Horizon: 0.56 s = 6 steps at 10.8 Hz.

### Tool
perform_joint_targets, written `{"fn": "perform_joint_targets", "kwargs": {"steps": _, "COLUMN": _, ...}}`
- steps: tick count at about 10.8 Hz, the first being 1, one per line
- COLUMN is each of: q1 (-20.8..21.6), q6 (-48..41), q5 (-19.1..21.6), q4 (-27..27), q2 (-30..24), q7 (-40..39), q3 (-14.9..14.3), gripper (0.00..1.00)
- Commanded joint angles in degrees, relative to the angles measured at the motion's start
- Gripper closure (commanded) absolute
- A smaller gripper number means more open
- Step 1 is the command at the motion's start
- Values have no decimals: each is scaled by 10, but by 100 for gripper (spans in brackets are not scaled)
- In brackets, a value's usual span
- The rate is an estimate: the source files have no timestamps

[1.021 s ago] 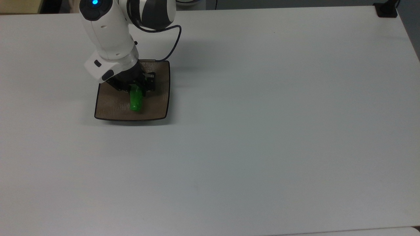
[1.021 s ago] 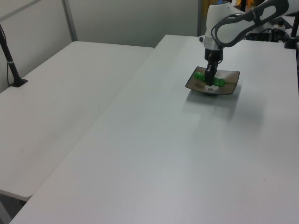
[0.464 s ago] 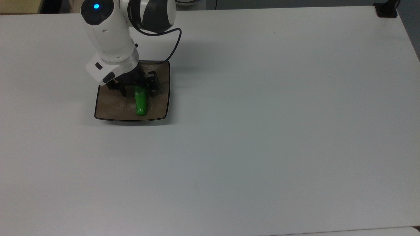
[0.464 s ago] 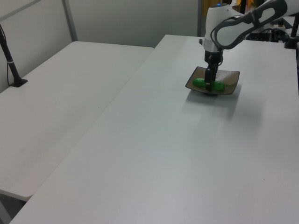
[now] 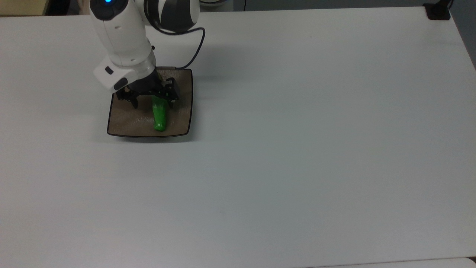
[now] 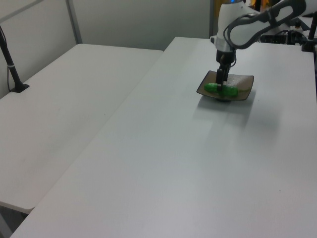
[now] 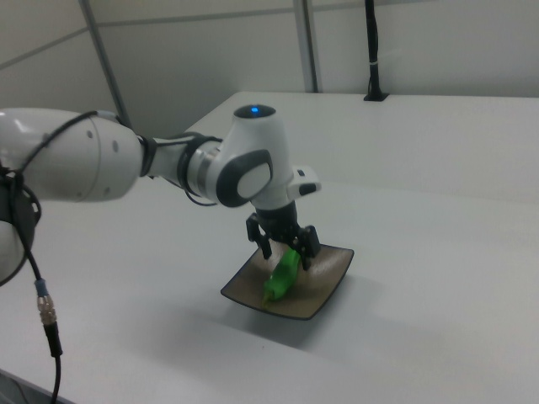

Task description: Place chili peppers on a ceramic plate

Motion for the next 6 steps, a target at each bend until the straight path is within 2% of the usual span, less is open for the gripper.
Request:
{"fn": "perform_joint_targets", "kwargs": {"steps": 1, "q1": 28, "q6": -134, "q5": -11, "q4": 41, "q2": -74, "q7": 19, "q3": -3, "gripper": 0}}
{"fn": "perform_joint_targets", "kwargs": {"steps": 4, "q1": 70, "q6": -301, "q5": -4, "q4": 117, "q2": -138, "q7": 20, "q3": -19, "gripper": 0}}
{"fn": "perform_joint_targets", "kwargs": {"steps": 6, "q1": 113, "q6": -353, "q5": 2, "q4": 141, "q2": -171, "q7": 37, "q3": -22, "gripper": 0}}
